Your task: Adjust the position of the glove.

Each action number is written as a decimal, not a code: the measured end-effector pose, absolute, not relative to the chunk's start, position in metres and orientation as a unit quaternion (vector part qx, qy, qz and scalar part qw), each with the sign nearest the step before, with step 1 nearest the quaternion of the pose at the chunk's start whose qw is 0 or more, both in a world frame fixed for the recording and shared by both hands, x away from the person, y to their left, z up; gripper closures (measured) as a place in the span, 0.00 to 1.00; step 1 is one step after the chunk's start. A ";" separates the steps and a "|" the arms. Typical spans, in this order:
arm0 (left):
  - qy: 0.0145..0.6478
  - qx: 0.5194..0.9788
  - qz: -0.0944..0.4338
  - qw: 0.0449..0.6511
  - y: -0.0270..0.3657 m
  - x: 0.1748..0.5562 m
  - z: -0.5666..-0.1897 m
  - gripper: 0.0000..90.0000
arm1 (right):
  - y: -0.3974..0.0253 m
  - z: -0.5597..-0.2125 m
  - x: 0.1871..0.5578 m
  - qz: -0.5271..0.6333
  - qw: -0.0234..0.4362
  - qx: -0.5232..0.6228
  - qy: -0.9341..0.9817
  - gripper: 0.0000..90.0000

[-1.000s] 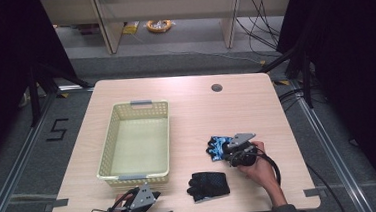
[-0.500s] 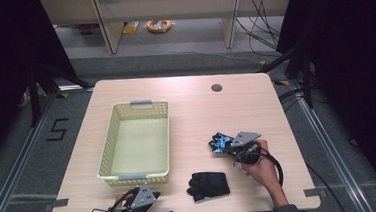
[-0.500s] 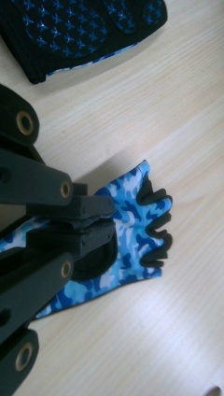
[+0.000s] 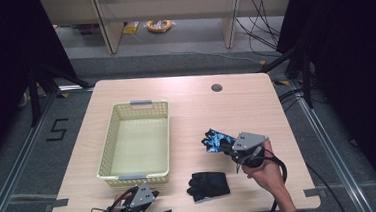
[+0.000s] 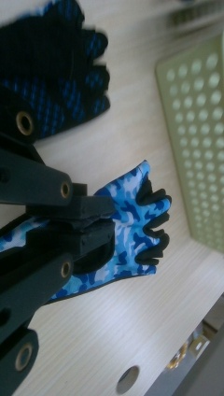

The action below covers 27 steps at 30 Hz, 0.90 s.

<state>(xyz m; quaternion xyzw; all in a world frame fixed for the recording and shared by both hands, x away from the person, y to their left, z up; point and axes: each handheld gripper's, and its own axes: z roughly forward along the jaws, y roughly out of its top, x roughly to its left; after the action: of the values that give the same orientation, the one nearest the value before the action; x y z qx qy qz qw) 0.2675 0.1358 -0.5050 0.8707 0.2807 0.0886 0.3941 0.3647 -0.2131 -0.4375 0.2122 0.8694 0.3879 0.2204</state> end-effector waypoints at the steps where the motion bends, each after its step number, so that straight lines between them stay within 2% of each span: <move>1: 0.290 0.867 0.085 0.397 0.135 0.267 -0.505 0.31 | -0.210 -0.436 0.360 0.390 0.217 0.201 0.872 0.96; 14: 0.298 0.860 0.082 0.406 0.136 0.267 -0.505 0.28 | -0.187 -0.438 0.311 0.395 0.175 0.168 0.886 0.96; 16: 0.284 0.867 0.088 0.399 0.138 0.269 -0.503 0.28 | -0.186 -0.439 0.309 0.394 0.175 0.161 0.888 0.96; 22: 0.301 0.860 0.081 0.403 0.136 0.268 -0.504 0.28 | -0.183 -0.443 0.297 0.395 0.167 0.153 0.890 0.96; 27: 0.290 0.868 0.089 0.393 0.138 0.269 -0.504 0.28 | -0.179 -0.448 0.288 0.393 0.157 0.149 0.894 0.96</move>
<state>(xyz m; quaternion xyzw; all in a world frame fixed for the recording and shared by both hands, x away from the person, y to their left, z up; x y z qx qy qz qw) 0.2691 0.1377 -0.5040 0.8679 0.2903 0.0887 0.3931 0.2879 -0.1790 -0.4478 0.1495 0.8937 0.3926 0.1575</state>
